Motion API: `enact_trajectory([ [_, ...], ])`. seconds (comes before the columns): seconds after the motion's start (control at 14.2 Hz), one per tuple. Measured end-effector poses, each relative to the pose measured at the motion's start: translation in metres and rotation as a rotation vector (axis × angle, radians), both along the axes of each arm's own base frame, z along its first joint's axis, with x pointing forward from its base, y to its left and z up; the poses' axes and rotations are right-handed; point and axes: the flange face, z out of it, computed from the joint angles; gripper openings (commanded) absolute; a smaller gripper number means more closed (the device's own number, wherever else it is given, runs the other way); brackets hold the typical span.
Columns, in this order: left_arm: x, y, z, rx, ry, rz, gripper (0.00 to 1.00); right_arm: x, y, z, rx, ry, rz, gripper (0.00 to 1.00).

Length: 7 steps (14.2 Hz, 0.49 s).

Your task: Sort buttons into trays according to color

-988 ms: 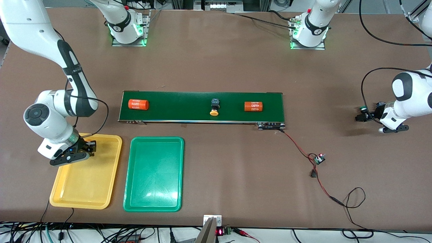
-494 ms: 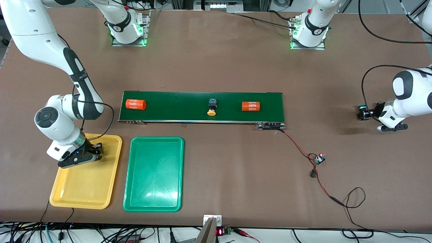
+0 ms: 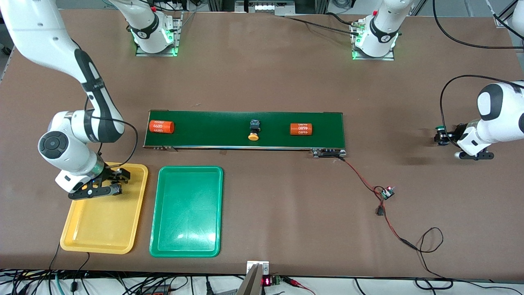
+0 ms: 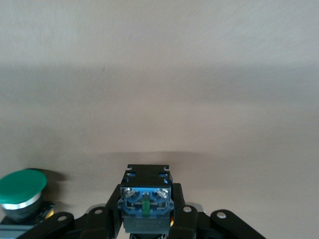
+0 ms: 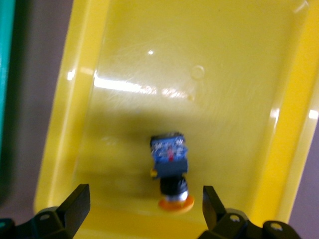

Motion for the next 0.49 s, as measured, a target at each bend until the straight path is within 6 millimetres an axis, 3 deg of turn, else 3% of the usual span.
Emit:
enact_trajectory([
  [0.14, 0.009, -0.025, 0.02, 0.033, 0.007, -0.04, 0.0, -0.012, 0.026, 0.041, -0.005, 0.069, -0.062, 1.0],
  [0.28, 0.018, -0.054, 0.034, 0.046, 0.002, -0.066, 0.0, -0.03, 0.068, 0.08, 0.047, 0.137, -0.121, 1.0],
  [0.35, 0.024, -0.072, 0.04, 0.039, -0.007, -0.083, 0.0, -0.038, 0.088, 0.096, 0.062, 0.155, -0.143, 1.0],
  [0.42, 0.032, -0.104, 0.047, 0.037, -0.019, -0.125, 0.0, -0.046, 0.108, 0.11, 0.068, 0.161, -0.165, 1.0],
  [0.49, 0.036, -0.125, 0.051, 0.035, -0.025, -0.146, 0.0, -0.049, 0.118, 0.115, 0.068, 0.163, -0.181, 1.0],
])
